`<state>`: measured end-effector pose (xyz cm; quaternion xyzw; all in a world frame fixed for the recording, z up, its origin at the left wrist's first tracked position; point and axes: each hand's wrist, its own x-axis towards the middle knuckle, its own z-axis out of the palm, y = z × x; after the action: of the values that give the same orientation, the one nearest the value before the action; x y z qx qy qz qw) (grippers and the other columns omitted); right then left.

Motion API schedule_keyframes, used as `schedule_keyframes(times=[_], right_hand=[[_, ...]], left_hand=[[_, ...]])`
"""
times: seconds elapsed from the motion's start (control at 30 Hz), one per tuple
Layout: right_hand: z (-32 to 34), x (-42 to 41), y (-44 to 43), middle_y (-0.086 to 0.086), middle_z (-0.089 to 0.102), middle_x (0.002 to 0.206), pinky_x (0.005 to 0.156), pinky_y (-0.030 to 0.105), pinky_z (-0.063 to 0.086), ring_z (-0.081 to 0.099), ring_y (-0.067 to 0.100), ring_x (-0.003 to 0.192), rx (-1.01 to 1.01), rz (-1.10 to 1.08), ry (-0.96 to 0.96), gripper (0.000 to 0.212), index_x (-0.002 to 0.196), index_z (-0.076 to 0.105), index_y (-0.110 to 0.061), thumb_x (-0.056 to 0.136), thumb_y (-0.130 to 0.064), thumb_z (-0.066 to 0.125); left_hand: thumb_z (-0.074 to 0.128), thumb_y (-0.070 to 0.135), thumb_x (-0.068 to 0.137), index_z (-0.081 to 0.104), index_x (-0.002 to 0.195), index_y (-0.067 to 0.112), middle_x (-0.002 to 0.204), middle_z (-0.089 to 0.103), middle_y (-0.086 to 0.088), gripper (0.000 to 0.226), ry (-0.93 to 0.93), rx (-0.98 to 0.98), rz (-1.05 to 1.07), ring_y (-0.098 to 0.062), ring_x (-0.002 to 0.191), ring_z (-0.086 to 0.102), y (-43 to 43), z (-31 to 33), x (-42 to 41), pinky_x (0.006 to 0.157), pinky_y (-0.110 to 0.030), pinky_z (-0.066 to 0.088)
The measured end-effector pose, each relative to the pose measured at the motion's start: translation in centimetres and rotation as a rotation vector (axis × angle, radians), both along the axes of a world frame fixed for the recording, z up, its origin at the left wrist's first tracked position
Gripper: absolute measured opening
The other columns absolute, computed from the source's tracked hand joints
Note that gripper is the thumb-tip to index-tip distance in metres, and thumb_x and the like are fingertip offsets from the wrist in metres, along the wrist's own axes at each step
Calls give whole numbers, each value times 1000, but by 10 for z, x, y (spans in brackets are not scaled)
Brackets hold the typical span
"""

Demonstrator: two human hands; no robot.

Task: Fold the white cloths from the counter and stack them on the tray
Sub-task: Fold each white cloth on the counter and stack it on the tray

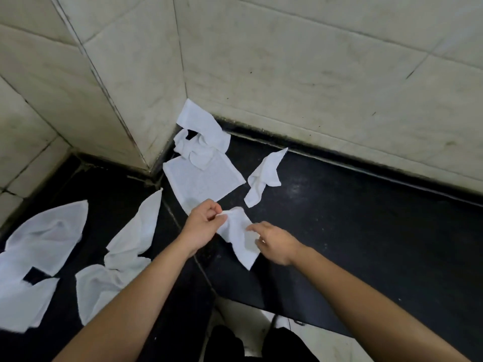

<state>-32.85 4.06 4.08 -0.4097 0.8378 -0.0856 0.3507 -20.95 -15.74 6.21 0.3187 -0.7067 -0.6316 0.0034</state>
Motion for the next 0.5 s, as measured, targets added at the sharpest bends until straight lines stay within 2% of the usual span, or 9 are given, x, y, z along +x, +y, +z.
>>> schedule_keyframes(times=[0.1, 0.17, 0.23, 0.27, 0.33, 0.4, 0.5], right_hand=[[11, -10, -7, 0, 33, 151, 99, 42, 48, 53, 25, 124, -171, -236, 33, 64, 156, 20, -31, 99, -20, 46], [23, -18, -19, 0, 29, 154, 104, 41, 45, 43, 22, 133, -312, -355, -30, 78, 158, 12, -34, 94, -15, 52], [35, -23, -33, 1, 30, 156, 113, 38, 37, 30, 19, 141, -374, -344, -120, 83, 156, 20, -34, 87, -8, 58], [39, -26, -38, 3, 40, 150, 112, 36, 37, 36, 17, 137, -380, -295, -165, 78, 152, 35, -30, 83, -5, 61], [47, -27, -44, -1, 62, 122, 98, 30, 47, 56, 11, 109, -358, -222, -299, 50, 128, 64, -22, 81, -5, 67], [57, -25, -41, -5, 67, 101, 89, 29, 50, 60, 8, 91, -290, -235, -439, 23, 109, 69, -20, 86, -18, 70], [61, -26, -28, -2, 62, 89, 80, 28, 47, 57, 10, 80, -235, -305, -545, 15, 102, 63, -18, 88, -23, 66]], left_hand=[[65, 23, 86, 57, 81, 29, 85, 68, -21, 11, 38, -95, -259, -22, 72, 54, -15, 22, -7, 72, -36, 43], [63, 30, 84, 59, 85, 30, 90, 70, -18, 4, 50, -180, -359, -27, 74, 60, -19, 38, -10, 73, -40, 48], [63, 25, 88, 60, 85, 30, 95, 73, -6, 7, 77, -253, -421, -23, 88, 67, -19, 53, -10, 81, -41, 53], [64, 20, 90, 61, 85, 29, 97, 73, -1, 11, 81, -295, -442, -18, 93, 68, -18, 58, -10, 84, -38, 53], [64, 17, 91, 61, 86, 28, 94, 72, 3, 13, 70, -407, -461, -14, 92, 66, -15, 64, -7, 84, -39, 53], [64, 19, 91, 59, 85, 30, 89, 71, 4, 14, 44, -482, -459, -18, 86, 65, -11, 66, -2, 80, -46, 53], [63, 21, 91, 58, 83, 31, 87, 68, 6, 14, 5, -513, -445, -19, 85, 63, -6, 69, 2, 81, -47, 53]])
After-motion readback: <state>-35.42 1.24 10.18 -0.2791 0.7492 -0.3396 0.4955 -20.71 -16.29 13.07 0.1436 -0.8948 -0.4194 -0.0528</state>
